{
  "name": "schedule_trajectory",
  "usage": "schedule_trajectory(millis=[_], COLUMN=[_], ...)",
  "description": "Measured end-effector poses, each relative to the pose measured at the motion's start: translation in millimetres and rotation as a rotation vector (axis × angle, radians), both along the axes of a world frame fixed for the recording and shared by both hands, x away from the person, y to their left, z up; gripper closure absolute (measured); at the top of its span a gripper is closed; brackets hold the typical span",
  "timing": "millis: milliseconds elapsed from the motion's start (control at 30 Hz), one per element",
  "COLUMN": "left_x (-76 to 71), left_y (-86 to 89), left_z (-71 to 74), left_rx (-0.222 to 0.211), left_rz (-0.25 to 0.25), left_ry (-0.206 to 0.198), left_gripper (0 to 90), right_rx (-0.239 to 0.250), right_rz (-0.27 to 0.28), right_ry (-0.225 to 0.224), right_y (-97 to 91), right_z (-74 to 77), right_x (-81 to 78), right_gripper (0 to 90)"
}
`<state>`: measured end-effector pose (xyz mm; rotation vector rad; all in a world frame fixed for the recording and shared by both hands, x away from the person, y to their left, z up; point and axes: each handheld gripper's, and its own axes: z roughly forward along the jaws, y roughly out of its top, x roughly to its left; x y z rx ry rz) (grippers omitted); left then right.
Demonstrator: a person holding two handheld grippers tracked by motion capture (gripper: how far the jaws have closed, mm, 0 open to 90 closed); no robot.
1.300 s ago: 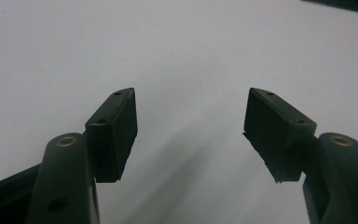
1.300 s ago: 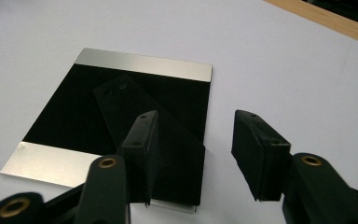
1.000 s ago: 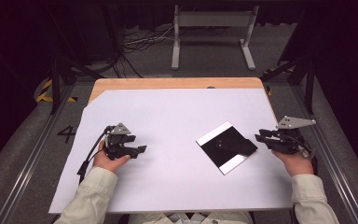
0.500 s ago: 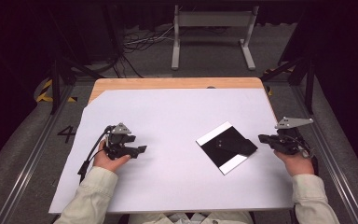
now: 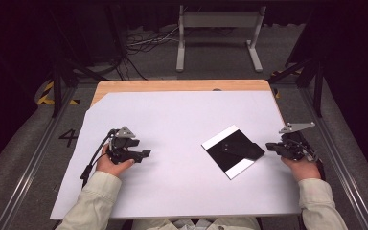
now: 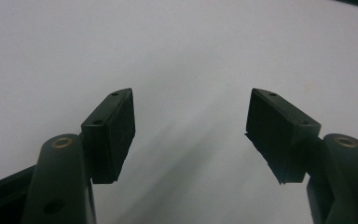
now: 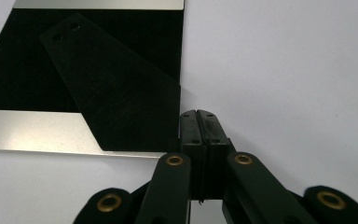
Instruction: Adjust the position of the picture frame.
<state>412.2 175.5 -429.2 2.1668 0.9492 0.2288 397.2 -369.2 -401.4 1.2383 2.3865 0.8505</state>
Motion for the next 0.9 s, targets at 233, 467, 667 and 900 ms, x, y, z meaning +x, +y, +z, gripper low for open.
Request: schedule_trajectory(millis=[233, 467, 667, 900], left_x=[0.0, 0.2, 0.1, 0.2], left_y=[-1.5, -2.1, -2.9, -3.4], left_z=[-1.0, -1.8, -2.3, -2.7], left_rx=[0.009, 0.018, 0.02, 0.02], left_rz=[-0.003, -0.006, -0.007, -0.006], left_ry=[0.006, 0.005, 0.007, 0.008], left_gripper=[33.3, 33.2, 33.2, 33.2], right_rx=[-0.015, -0.03, -0.046, -0.053], right_rz=[-0.005, 0.001, 0.009, 0.014], right_ry=[0.033, 0.054, 0.058, 0.063], right_y=[1.5, 2.9, 5.9, 6.8], right_z=[-8.1, -16.2, -18.9, -18.6], right_x=[3.4, 6.6, 7.6, 6.8], right_gripper=[89.5, 89.5, 89.5, 89.7])
